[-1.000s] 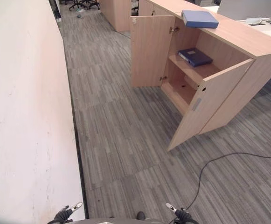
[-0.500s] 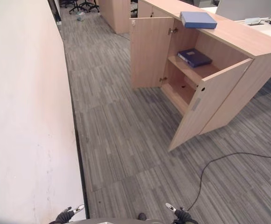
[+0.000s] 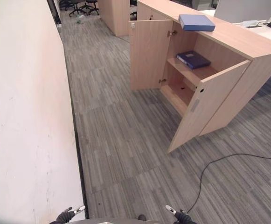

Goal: Put the empty folder in the office cabinet

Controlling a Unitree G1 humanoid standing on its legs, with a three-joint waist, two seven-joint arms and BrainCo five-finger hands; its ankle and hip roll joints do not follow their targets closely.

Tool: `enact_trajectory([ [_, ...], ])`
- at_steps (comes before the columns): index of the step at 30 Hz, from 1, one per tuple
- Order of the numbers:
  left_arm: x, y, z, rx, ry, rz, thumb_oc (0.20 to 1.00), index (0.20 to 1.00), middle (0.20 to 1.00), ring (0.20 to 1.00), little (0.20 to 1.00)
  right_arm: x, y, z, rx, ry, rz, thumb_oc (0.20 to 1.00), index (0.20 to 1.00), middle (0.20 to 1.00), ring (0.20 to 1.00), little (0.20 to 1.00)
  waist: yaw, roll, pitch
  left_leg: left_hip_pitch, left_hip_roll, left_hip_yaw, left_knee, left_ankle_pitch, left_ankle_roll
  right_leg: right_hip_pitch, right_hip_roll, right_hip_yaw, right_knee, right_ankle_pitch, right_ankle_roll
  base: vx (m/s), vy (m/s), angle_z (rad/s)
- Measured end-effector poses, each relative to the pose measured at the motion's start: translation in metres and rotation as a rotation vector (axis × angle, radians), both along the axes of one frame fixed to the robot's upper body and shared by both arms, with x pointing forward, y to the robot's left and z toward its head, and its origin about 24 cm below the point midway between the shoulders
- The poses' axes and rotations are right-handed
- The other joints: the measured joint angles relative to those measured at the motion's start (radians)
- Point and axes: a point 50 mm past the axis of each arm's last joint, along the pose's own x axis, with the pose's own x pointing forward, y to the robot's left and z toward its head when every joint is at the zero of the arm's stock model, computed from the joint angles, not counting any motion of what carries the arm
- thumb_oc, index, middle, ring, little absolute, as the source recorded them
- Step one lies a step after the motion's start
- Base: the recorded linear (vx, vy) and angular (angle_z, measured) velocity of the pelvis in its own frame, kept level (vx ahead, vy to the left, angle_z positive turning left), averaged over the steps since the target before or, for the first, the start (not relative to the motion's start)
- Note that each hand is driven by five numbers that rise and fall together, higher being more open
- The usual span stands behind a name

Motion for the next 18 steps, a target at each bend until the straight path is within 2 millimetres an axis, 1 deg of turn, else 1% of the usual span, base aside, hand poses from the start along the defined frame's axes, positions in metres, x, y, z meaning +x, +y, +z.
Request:
enact_trajectory([
  [1, 0.001, 0.001, 0.000, 0.002, -0.002, 0.001, 1.000, 1.000, 1.000, 1.000, 1.000, 0.001, 0.000, 0.000, 0.000, -0.003, 0.002, 1.000, 1.000, 1.000, 1.000, 1.000, 0.000, -0.002, 0.006, -0.001, 0.001, -0.002, 0.001, 0.001, -0.002, -0.002, 0.000, -0.002, 0.000, 0.000, 0.000, -0.11, -0.163, 0.10],
  [2, 0.000, 0.002, 0.001, 0.003, -0.002, 0.010, 1.000, 1.000, 1.000, 1.000, 1.000, 0.002, -0.002, 0.001, 0.000, -0.004, 0.002, 1.000, 1.000, 1.000, 1.000, 1.000, -0.002, -0.015, 0.015, -0.015, 0.003, -0.006, 0.011, 0.002, -0.007, -0.011, 0.001, -0.009, 0.002, -0.001, -0.001, -0.14, -0.169, 0.14],
  [3, 0.008, 0.007, 0.003, 0.010, -0.027, 0.022, 1.000, 1.000, 1.000, 1.000, 1.000, 0.006, -0.011, 0.004, 0.001, -0.019, 0.017, 1.000, 1.000, 1.000, 1.000, 1.000, 0.001, -0.021, 0.017, -0.054, 0.002, -0.008, 0.044, -0.001, -0.015, -0.031, 0.001, -0.014, 0.005, -0.001, -0.001, -0.11, -0.206, 0.25],
  [4, 0.014, 0.014, 0.006, 0.032, -0.037, 0.020, 1.000, 1.000, 1.000, 1.000, 1.000, 0.018, -0.013, 0.007, -0.017, -0.044, 0.034, 1.000, 1.000, 1.000, 1.000, 1.000, 0.003, -0.029, 0.035, -0.116, -0.004, -0.008, 0.125, -0.011, -0.031, -0.053, -0.002, -0.032, 0.026, -0.006, -0.009, -0.05, -0.128, 0.32],
  [5, 0.026, 0.020, 0.010, 0.051, -0.062, 0.020, 1.000, 1.000, 1.000, 1.000, 1.000, 0.036, -0.016, 0.013, -0.039, -0.086, 0.051, 1.000, 1.000, 1.000, 1.000, 1.000, 0.005, -0.057, 0.073, -0.194, -0.011, 0.006, 0.238, -0.013, -0.046, -0.086, -0.010, -0.049, 0.063, -0.017, -0.026, -0.01, -0.127, 0.33],
  [6, 0.035, 0.028, 0.015, 0.072, -0.090, 0.019, 1.000, 1.000, 1.000, 1.000, 1.000, 0.048, -0.015, 0.017, -0.041, -0.124, 0.062, 1.000, 1.000, 1.000, 1.000, 1.000, 0.009, -0.078, 0.103, -0.251, -0.010, 0.026, 0.330, -0.013, -0.054, -0.110, -0.017, -0.065, 0.096, -0.027, -0.040, 0.03, -0.074, 0.33],
  [7, 0.043, 0.037, 0.020, 0.097, -0.109, 0.021, 1.000, 1.000, 1.000, 1.000, 1.000, 0.058, -0.011, 0.019, -0.033, -0.155, 0.072, 1.000, 1.000, 1.000, 1.000, 1.000, 0.017, -0.110, 0.142, -0.293, -0.005, 0.055, 0.427, 0.002, -0.085, -0.109, -0.034, -0.063, 0.103, -0.035, -0.056, 0.05, -0.057, 0.23],
  [8, 0.041, 0.037, 0.019, 0.095, -0.101, 0.033, 1.000, 1.000, 1.000, 1.000, 1.000, 0.059, -0.009, 0.019, -0.031, -0.159, 0.072, 1.000, 1.000, 1.000, 1.000, 1.000, 0.026, -0.111, 0.147, -0.303, -0.002, 0.062, 0.450, 0.015, -0.105, -0.105, -0.034, -0.063, 0.104, -0.037, -0.060, 0.07, -0.005, 0.24],
  [9, 0.037, 0.030, 0.015, 0.074, -0.087, 0.041, 1.000, 1.000, 1.000, 1.000, 1.000, 0.056, -0.006, 0.017, -0.025, -0.153, 0.070, 1.000, 1.000, 1.000, 1.000, 1.000, 0.035, -0.112, 0.153, -0.325, 0.001, 0.064, 0.511, 0.021, -0.118, -0.077, -0.036, -0.067, 0.096, -0.042, -0.067, 0.15, 0.078, 0.24],
  [10, 0.026, 0.015, 0.008, 0.035, -0.064, 0.051, 1.000, 1.000, 1.000, 1.000, 1.000, 0.049, -0.003, 0.013, -0.033, -0.113, 0.056, 1.000, 1.000, 1.000, 1.000, 1.000, 0.049, -0.098, 0.155, -0.349, 0.013, 0.091, 0.504, 0.006, -0.102, -0.042, -0.037, -0.073, 0.068, -0.040, -0.078, 0.19, 0.083, 0.20],
  [11, 0.023, 0.016, 0.008, 0.039, -0.052, 0.041, 1.000, 1.000, 1.000, 1.000, 1.000, 0.045, 0.004, 0.009, -0.023, -0.089, 0.059, 1.000, 1.000, 1.000, 1.000, 1.000, 0.054, -0.097, 0.152, -0.344, 0.018, 0.089, 0.399, 0.009, -0.094, -0.046, -0.037, -0.077, 0.057, -0.042, -0.080, 0.23, 0.101, 0.14],
  [12, 0.021, 0.014, 0.007, 0.036, -0.046, 0.044, 1.000, 1.000, 1.000, 1.000, 1.000, 0.043, 0.006, 0.008, -0.025, -0.080, 0.062, 1.000, 1.000, 1.000, 1.000, 1.000, 0.054, -0.089, 0.150, -0.343, 0.021, 0.086, 0.324, 0.011, -0.092, -0.046, -0.037, -0.085, 0.046, -0.042, -0.080, 0.12, 0.047, 0.11],
  [13, 0.019, 0.012, 0.006, 0.029, -0.038, 0.048, 1.000, 1.000, 1.000, 1.000, 1.000, 0.042, 0.011, 0.007, -0.016, -0.078, 0.068, 1.000, 1.000, 1.000, 1.000, 1.000, 0.054, -0.068, 0.154, -0.343, 0.030, 0.080, 0.212, 0.032, -0.095, -0.040, -0.034, -0.094, 0.035, -0.042, -0.080, 0.13, 0.045, 0.22],
  [14, 0.016, 0.009, 0.004, 0.020, -0.023, 0.050, 1.000, 1.000, 1.000, 1.000, 1.000, 0.039, 0.014, 0.005, -0.006, -0.071, 0.070, 1.000, 1.000, 1.000, 1.000, 1.000, 0.049, -0.045, 0.154, -0.337, 0.039, 0.071, 0.119, 0.068, -0.101, -0.035, -0.027, -0.095, 0.020, -0.041, -0.079, 0.13, 0.036, 0.23],
  [15, 0.011, 0.004, 0.001, 0.008, -0.006, 0.054, 1.000, 1.000, 1.000, 1.000, 1.000, 0.036, 0.013, 0.005, -0.004, -0.066, 0.061, 1.000, 1.000, 1.000, 1.000, 1.000, 0.049, -0.029, 0.153, -0.336, 0.054, 0.068, 0.061, 0.092, -0.104, -0.024, -0.018, -0.094, 0.008, -0.036, -0.081, 0.20, 0.056, 0.15],
  [17, 0.005, -0.002, -0.001, -0.007, 0.014, 0.057, 1.000, 1.000, 1.000, 1.000, 1.000, 0.037, 0.005, 0.007, -0.025, -0.069, 0.065, 1.000, 1.000, 1.000, 1.000, 1.000, 0.055, -0.001, 0.145, -0.334, 0.080, 0.062, -0.023, 0.123, -0.124, -0.005, -0.008, -0.092, 0.000, -0.036, -0.081, 0.22, 0.070, 0.08],
  [18, 0.005, -0.002, -0.001, -0.007, 0.014, 0.057, 1.000, 1.000, 1.000, 1.000, 1.000, 0.038, 0.003, 0.008, -0.032, -0.071, 0.072, 1.000, 1.000, 1.000, 1.000, 1.000, 0.058, 0.003, 0.147, -0.343, 0.090, 0.064, -0.022, 0.125, -0.124, 0.008, -0.004, -0.090, 0.000, -0.037, -0.080, 0.31, 0.127, 0.07],
])
